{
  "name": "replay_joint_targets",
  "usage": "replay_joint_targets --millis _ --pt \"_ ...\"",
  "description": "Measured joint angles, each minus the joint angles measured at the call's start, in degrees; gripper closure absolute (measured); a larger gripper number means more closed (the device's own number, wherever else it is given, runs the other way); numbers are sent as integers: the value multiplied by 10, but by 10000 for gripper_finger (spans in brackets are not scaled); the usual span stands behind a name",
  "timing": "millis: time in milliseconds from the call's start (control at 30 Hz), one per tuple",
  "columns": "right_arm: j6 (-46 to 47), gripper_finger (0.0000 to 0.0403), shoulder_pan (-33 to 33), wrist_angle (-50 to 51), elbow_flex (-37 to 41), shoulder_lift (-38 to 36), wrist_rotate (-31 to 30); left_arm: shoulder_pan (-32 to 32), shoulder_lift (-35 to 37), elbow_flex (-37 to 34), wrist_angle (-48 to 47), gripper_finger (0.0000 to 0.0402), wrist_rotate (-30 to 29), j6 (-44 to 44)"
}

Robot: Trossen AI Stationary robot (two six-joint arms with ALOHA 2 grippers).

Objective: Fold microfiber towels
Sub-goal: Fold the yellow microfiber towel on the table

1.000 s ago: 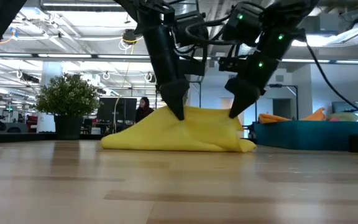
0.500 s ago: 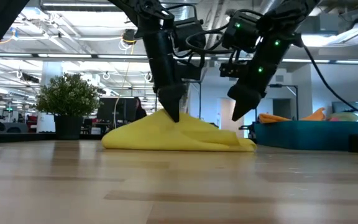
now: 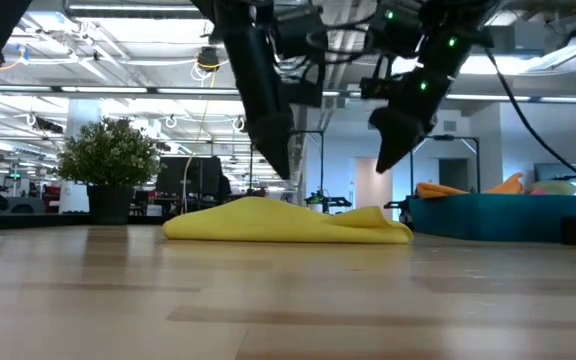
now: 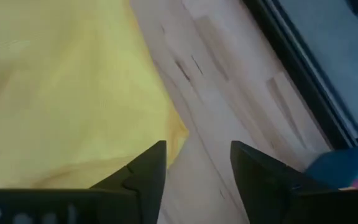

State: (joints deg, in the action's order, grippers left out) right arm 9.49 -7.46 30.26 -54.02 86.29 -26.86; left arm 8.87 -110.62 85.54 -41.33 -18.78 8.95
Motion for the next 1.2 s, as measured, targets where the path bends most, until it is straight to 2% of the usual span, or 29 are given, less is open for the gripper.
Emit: replay_joint_targets --millis 167,300,367,567,700,967,1133,1200 --pt "10 194 15 18 -5 -40 52 -22 36 1 -43 233 -4 -1" --pt "11 195 50 25 -5 -68 115 -48 47 -4 -130 233 41 -10" --pt "11 197 77 24 -5 -77 125 -64 47 -20 -154 233 53 -34" --pt "11 200 163 17 -5 -84 125 -126 47 -103 -133 233 55 -78" --pt "11 200 201 1 -5 -84 122 -155 47 -141 -103 233 28 -96" --pt "31 204 233 -12 -5 -84 120 -156 47 -193 -44 233 4 -116" --pt "32 205 245 -26 -5 -84 120 -144 47 -227 -22 233 -54 -132" --pt "32 206 247 -29 -5 -84 120 -140 47 -236 -18 233 -57 -134"
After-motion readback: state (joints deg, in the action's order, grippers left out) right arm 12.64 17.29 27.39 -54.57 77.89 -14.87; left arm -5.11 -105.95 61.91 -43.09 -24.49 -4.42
